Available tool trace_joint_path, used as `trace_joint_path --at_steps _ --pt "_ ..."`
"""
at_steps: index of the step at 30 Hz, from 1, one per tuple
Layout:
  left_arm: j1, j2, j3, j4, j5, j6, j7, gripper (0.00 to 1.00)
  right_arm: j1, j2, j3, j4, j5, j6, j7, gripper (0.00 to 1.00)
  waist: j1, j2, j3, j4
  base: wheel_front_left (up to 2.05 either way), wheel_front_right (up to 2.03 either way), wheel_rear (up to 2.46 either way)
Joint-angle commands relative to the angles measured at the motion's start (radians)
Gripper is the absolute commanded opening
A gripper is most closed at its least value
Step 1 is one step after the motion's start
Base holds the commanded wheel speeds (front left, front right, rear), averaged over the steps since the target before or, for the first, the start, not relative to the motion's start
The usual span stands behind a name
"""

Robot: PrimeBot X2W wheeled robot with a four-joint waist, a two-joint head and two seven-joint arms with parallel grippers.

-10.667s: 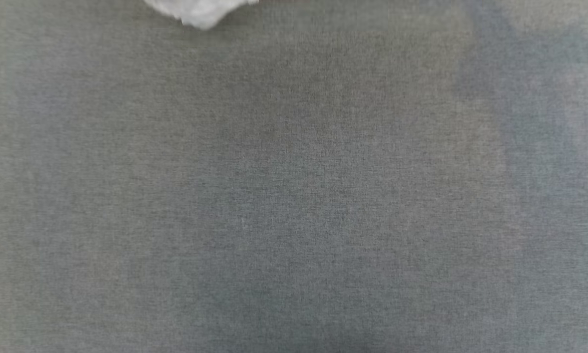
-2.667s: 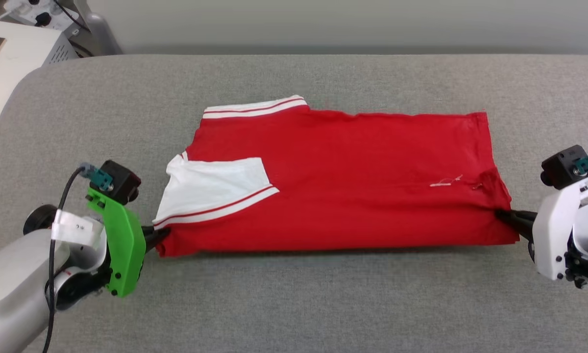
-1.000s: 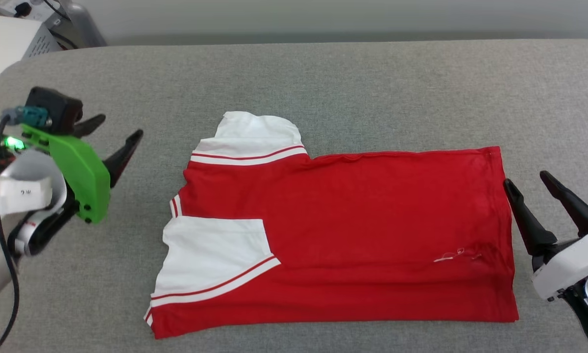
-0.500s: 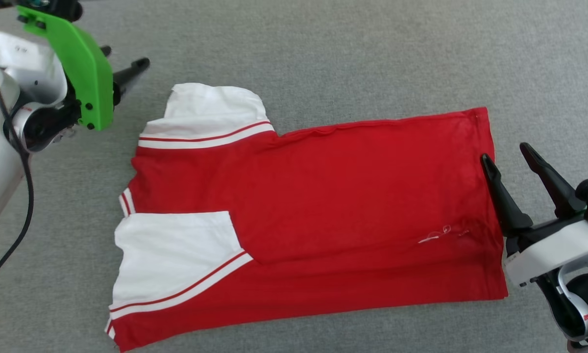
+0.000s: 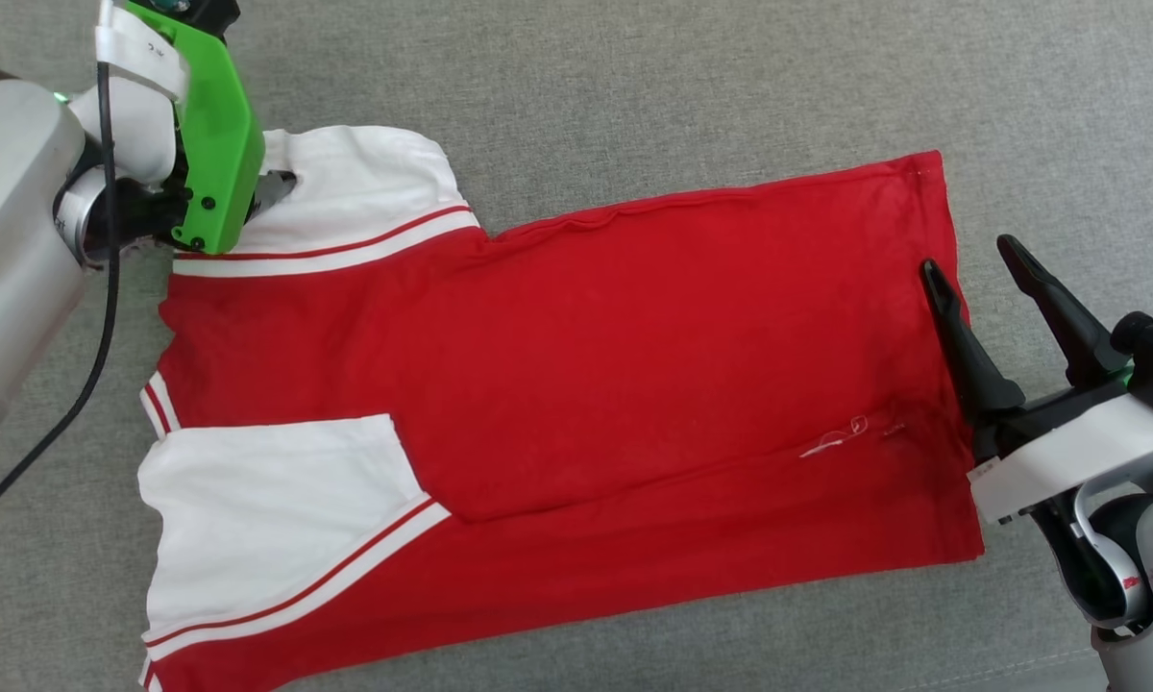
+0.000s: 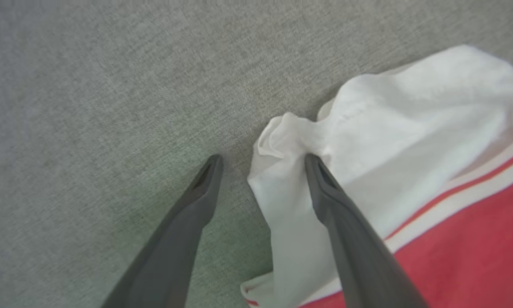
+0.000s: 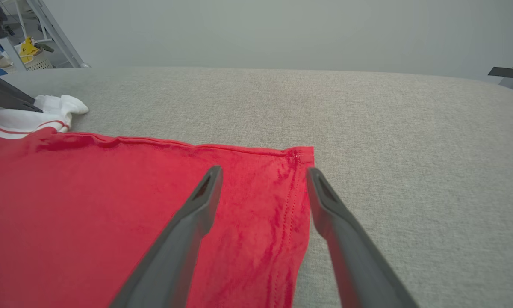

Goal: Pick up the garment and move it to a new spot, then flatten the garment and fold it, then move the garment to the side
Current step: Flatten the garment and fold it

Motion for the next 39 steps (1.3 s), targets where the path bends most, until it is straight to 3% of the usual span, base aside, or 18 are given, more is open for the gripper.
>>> trace_joint_path --at_steps 1,3,4,5,12,17,28,34,39 --pt "-0.003 -0.008 -0.02 0.006 0.014 -0.003 0.012 1.0 -0.019 -0.002 0.004 0.009 0.011 -0.001 -0.013 1.0 -0.0001 -0.0001 0.017 -0.015 0.0 0.0 0.0" --pt "0.008 -0.005 -0.037 0.004 0.021 -0.003 0.02 1.0 -0.026 -0.002 0.011 0.02 0.014 -0.001 -0.019 1.0 -0.0001 -0.0001 0.019 -0.018 0.0 0.0 0.0" --pt "0.013 -0.004 -0.042 0.0 0.022 -0.003 0.023 0.45 -0.03 -0.002 0.013 0.024 0.015 -0.001 -0.02 1.0 -0.0001 -0.0001 0.019 -0.018 0.0 0.0 0.0" --pt "0.018 -0.002 -0.048 -0.005 0.023 -0.003 0.023 0.0 -0.035 -0.004 0.015 0.029 0.018 -0.001 -0.021 1.0 -0.0001 -0.0001 0.018 -0.018 0.0 0.0 0.0" --pt "0.011 0.017 -0.061 -0.052 0.026 -0.003 -0.065 0.0 -0.101 -0.068 -0.009 0.032 0.028 -0.001 -0.004 1.0 -0.0001 -0.0001 -0.019 0.002 0.0 0.0 0.0" --pt "-0.008 0.031 -0.059 -0.086 0.035 -0.003 -0.184 0.0 -0.187 -0.149 -0.01 0.029 0.045 -0.001 0.096 1.0 -0.0001 -0.0001 -0.051 0.032 0.0 0.0 0.0" --pt "-0.005 0.012 -0.069 -0.183 0.083 -0.003 -0.338 0.0 -0.376 -0.364 0.123 0.186 0.314 -0.001 0.664 1.0 -0.0001 -0.0001 -0.067 0.136 0.0 0.0 0.0" --pt "-0.012 -0.003 -0.072 -0.211 0.112 -0.003 -0.367 0.0 -0.472 -0.382 0.212 0.281 0.346 -0.001 0.823 1.0 -0.0001 -0.0001 -0.045 0.177 0.0 0.0 0.0" --pt "-0.024 -0.011 -0.072 -0.225 0.129 -0.003 -0.387 0.0 -0.537 -0.348 0.287 0.35 0.338 -0.001 0.849 1.0 -0.0001 -0.0001 -0.031 0.195 0.0 0.0 0.0"
